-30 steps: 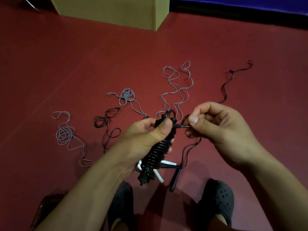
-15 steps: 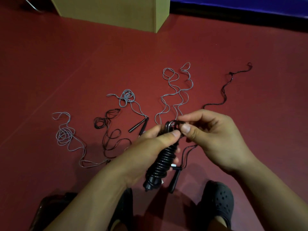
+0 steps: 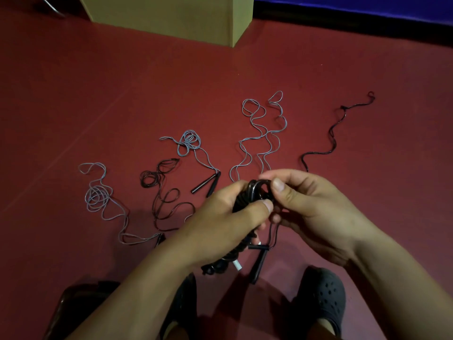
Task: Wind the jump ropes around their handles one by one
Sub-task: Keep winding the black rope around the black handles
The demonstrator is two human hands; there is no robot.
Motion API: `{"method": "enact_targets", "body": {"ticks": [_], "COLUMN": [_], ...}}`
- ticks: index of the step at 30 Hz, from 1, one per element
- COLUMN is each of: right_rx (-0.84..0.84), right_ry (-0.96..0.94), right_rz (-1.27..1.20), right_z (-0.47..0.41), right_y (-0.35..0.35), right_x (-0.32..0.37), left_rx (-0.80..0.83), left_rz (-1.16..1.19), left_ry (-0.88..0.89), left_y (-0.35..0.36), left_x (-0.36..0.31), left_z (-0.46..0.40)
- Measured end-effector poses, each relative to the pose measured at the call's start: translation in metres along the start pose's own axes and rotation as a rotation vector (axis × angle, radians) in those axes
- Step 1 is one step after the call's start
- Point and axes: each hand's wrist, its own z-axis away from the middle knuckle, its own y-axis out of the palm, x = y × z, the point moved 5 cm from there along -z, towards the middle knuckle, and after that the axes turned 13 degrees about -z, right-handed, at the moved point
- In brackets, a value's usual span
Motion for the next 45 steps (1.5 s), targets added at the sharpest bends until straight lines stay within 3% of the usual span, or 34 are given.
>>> {"method": "enact_targets", "body": {"ticks": [9, 19, 28, 32, 38, 45], "right_rx": [0.097, 0.04, -0.031, -0.026, -0.02, 0.024], "right_ry": [0.129, 0.204, 0.029, 0.041, 0.16, 0.224], "right_rz": [-0.069, 0.154, 0.121, 0.064, 0.162, 0.29], "right_z": [-0.003, 0.001, -0.004, -0.006, -0.003, -0.002], "right_y": [-0.007, -0.013, -0.009, -0.009, -0.009, -0.014], "right_x": [-0.004, 0.0, -0.001, 0.001, -0.001, 0.0], "left_rx": [-0.006, -0.014, -0.055, -0.096, -0.198, -0.199], "left_rz": [-0.101, -0.313, -0.279, -0.254, -0.488, -0.657], "left_ry": [0.014, -0.006, 0.01, 0.029, 0.083, 0.103], "left_y": [0.0, 0.002, -0.001, -0.006, -0.008, -0.007], "left_x": [-0.001, 0.004, -0.002, -0.005, -0.002, 0.001], "left_z": [0.0, 0.002, 0.002, 0.003, 0.005, 0.006]}}
